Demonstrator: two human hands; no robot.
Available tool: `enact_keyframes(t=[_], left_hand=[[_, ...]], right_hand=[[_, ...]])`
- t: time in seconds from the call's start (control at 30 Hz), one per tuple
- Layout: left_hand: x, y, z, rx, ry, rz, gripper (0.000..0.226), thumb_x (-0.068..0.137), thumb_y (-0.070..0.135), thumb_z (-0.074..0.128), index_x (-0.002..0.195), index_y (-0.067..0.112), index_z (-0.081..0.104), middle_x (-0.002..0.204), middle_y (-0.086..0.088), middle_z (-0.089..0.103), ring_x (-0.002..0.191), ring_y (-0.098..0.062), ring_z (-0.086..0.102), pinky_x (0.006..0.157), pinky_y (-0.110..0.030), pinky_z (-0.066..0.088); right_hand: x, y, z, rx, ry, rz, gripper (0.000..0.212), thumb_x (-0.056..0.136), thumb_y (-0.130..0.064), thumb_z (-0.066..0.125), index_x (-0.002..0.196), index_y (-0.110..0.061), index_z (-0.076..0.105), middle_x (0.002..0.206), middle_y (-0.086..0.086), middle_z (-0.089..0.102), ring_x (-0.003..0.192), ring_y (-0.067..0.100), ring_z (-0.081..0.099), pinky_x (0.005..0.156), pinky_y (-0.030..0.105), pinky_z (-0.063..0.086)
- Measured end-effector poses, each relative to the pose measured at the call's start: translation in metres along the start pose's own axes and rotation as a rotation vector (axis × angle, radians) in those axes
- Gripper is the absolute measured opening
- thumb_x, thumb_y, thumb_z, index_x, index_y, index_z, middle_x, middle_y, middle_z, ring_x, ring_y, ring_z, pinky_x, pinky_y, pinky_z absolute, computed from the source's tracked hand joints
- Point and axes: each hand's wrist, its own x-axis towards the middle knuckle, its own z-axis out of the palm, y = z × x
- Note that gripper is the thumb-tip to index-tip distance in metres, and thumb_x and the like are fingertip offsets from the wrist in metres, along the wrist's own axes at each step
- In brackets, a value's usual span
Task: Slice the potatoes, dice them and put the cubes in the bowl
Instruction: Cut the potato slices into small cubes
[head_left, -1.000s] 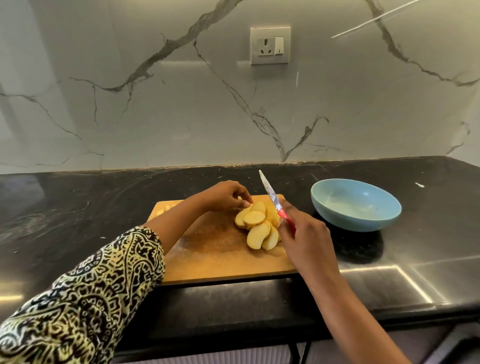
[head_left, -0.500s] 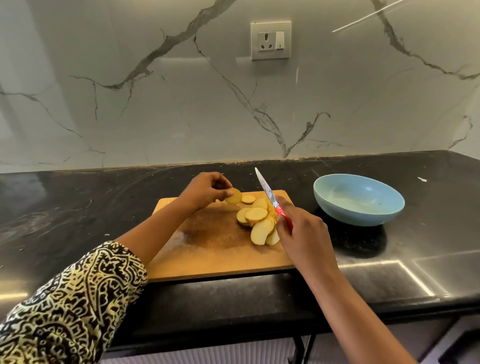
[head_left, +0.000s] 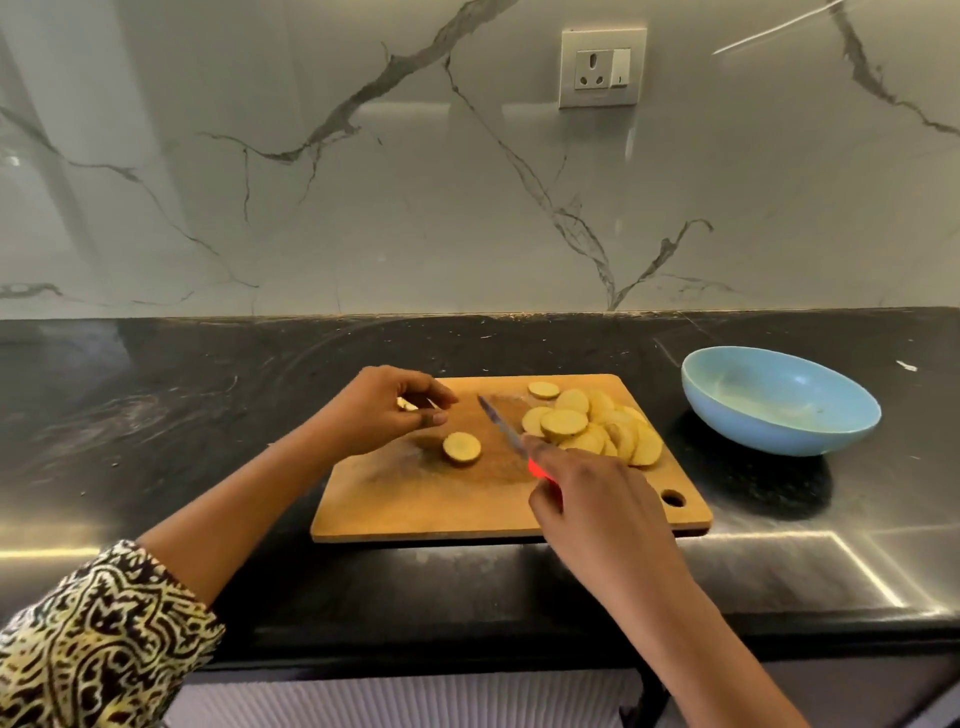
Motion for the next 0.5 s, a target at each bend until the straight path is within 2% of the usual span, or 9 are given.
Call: enact_keyframes(t=[0.07,0.17,0.23,0.33,0.5], left_hand=[[-0.015,-0.006,-0.001,0.054,0.0,0.118,0.024,0.078,0.036,0.066,0.102,0.034,0.067,0.103,0.019,0.066,0.098,0.001,0.061,0.084,-0.016,0.051],[-0.028,-0.01,0.009,0.23,-0.044,0.268,0.04,0.079,0.05,0.057,0.112,0.031,0.068,0.115,0.016,0.065,0.107,0.001,0.059,0.093,-0.014,0.046],[-0.026,-0.009,0.018,0.325,-0.029,0.349,0.038,0.083,0.046,0.055,0.113,0.027,0.069,0.117,0.01,0.066,0.107,-0.002,0.06,0.096,-0.018,0.045],[-0.021,-0.004,0.023,0.324,0.01,0.41,0.024,0.086,0.032,0.063,0.108,0.023,0.072,0.11,0.006,0.07,0.099,-0.005,0.064,0.089,-0.026,0.053],[-0.024,-0.002,0.024,0.339,0.059,0.46,0.019,0.085,0.022,0.07,0.103,0.021,0.074,0.103,0.005,0.072,0.092,-0.007,0.067,0.083,-0.028,0.056]], right_hand=[[0.001,-0.003,0.0,-0.037,-0.068,0.003,0.049,0.098,-0.032,0.045,0.146,-0.035,0.034,0.105,-0.013,0.064,0.082,0.004,0.056,0.068,0.018,0.043],[0.003,-0.004,0.002,-0.082,-0.117,0.01,0.048,0.099,-0.032,0.045,0.145,-0.036,0.036,0.106,-0.013,0.064,0.081,0.006,0.056,0.067,0.021,0.046],[0.006,-0.003,0.004,-0.066,-0.123,0.013,0.046,0.098,-0.032,0.046,0.144,-0.036,0.038,0.105,-0.015,0.064,0.074,0.003,0.051,0.06,0.016,0.039],[0.01,-0.004,0.005,-0.079,-0.143,0.015,0.044,0.098,-0.032,0.047,0.142,-0.036,0.042,0.102,-0.014,0.065,0.068,0.003,0.047,0.054,0.013,0.034],[0.019,-0.007,0.002,-0.14,-0.207,-0.027,0.041,0.096,-0.029,0.049,0.136,-0.033,0.05,0.099,-0.01,0.067,0.076,0.007,0.056,0.064,0.023,0.048]])
